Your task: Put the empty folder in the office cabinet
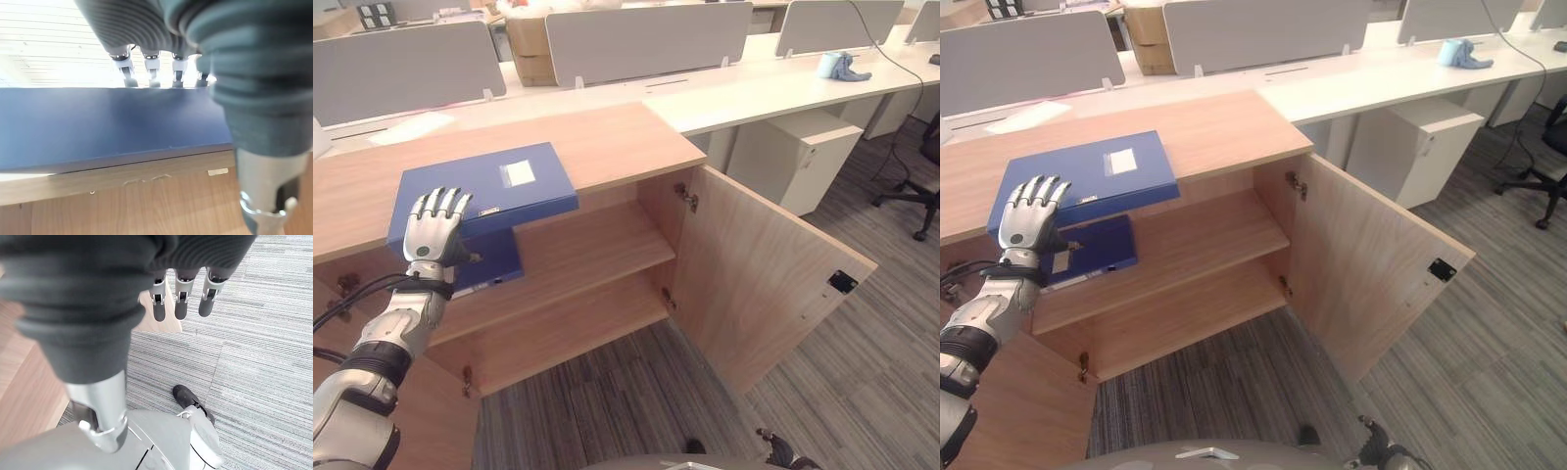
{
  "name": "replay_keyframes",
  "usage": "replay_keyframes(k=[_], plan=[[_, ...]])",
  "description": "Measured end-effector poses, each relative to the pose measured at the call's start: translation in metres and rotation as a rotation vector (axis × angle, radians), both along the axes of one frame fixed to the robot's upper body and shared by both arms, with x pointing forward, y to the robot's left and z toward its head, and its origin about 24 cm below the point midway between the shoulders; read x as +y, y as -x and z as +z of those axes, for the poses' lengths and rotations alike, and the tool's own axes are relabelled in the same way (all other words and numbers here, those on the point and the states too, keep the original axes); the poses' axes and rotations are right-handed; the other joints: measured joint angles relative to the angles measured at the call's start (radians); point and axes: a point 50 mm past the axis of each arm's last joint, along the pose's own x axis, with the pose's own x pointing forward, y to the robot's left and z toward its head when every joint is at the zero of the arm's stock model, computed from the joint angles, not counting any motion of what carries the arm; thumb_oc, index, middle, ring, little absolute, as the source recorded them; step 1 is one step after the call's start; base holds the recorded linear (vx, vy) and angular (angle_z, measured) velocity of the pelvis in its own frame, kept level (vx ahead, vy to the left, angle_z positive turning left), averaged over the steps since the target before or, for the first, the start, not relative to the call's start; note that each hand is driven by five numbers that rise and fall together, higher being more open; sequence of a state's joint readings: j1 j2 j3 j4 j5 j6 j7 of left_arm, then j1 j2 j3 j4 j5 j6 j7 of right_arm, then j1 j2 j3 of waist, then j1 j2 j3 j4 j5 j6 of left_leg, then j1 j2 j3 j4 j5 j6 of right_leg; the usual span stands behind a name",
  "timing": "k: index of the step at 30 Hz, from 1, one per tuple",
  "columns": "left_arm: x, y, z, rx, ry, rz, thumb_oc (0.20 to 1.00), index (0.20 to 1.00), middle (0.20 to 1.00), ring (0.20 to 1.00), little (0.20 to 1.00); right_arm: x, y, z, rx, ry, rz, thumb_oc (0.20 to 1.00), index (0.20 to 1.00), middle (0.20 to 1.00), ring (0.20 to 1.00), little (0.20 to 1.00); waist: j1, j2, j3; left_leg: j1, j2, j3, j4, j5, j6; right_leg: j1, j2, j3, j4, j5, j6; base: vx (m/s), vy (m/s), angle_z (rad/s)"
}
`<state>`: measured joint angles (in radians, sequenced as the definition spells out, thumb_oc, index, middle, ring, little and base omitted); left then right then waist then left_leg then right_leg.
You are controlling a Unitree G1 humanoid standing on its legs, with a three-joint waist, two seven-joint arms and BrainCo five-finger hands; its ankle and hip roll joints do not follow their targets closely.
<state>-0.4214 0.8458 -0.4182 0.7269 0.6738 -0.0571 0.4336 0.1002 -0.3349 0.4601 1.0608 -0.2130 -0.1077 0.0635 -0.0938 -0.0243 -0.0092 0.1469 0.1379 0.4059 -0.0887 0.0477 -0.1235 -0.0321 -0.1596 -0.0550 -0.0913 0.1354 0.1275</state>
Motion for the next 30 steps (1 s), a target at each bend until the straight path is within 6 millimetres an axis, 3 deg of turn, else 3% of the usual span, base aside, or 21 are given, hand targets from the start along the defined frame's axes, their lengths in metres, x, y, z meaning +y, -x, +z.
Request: replay_keyframes(k=[14, 15, 16, 17, 30], plan=[[0.015, 0.005, -0.013, 0.080, -0.040, 0.062, 1.000, 1.000, 1.000, 1.000, 1.000, 0.000, 0.004, -0.001, 0.009, 0.000, -0.004, 1.000, 1.000, 1.000, 1.000, 1.000, -0.002, -0.004, -0.025, -0.001, -0.001, 0.010, 0.000, 0.001, 0.000, -0.006, 0.001, 0.011, 0.005, 0.012, 0.003, 0.00, 0.002, -0.02], [0.016, 0.005, -0.013, 0.082, -0.040, 0.066, 0.520, 0.520, 0.520, 0.520, 0.520, 0.000, 0.004, -0.001, 0.008, 0.001, -0.004, 1.000, 1.000, 1.000, 1.000, 1.000, -0.002, -0.004, -0.025, 0.000, -0.001, 0.010, 0.000, 0.001, 0.000, -0.005, 0.001, 0.011, 0.005, 0.012, 0.003, 0.00, 0.000, 0.00], [0.017, 0.005, -0.013, 0.085, -0.042, 0.073, 0.319, 0.319, 0.319, 0.319, 0.319, 0.000, 0.004, -0.001, 0.006, 0.001, -0.004, 1.000, 1.000, 1.000, 1.000, 1.000, -0.003, -0.004, -0.025, 0.000, -0.001, 0.010, 0.000, 0.001, 0.000, -0.005, 0.001, 0.011, 0.005, 0.012, 0.003, 0.00, 0.000, 0.00], [0.017, 0.004, -0.011, 0.079, -0.040, 0.072, 0.200, 0.200, 0.200, 0.200, 0.200, -0.001, 0.004, -0.001, 0.005, 0.003, -0.005, 1.000, 1.000, 1.000, 1.000, 1.000, -0.002, -0.005, -0.025, 0.000, -0.001, 0.009, 0.000, 0.001, 0.000, -0.005, 0.001, 0.011, 0.005, 0.012, 0.003, 0.00, 0.000, 0.00], [0.010, -0.010, 0.011, -0.020, -0.012, 0.050, 0.200, 0.200, 0.200, 0.200, 0.200, -0.002, 0.004, 0.000, 0.004, 0.009, -0.006, 1.000, 1.000, 1.000, 1.000, 1.000, -0.001, 0.013, -0.040, 0.002, -0.001, 0.006, 0.000, 0.001, 0.000, -0.001, 0.000, 0.009, 0.003, 0.012, 0.003, 0.00, 0.000, 0.00]])
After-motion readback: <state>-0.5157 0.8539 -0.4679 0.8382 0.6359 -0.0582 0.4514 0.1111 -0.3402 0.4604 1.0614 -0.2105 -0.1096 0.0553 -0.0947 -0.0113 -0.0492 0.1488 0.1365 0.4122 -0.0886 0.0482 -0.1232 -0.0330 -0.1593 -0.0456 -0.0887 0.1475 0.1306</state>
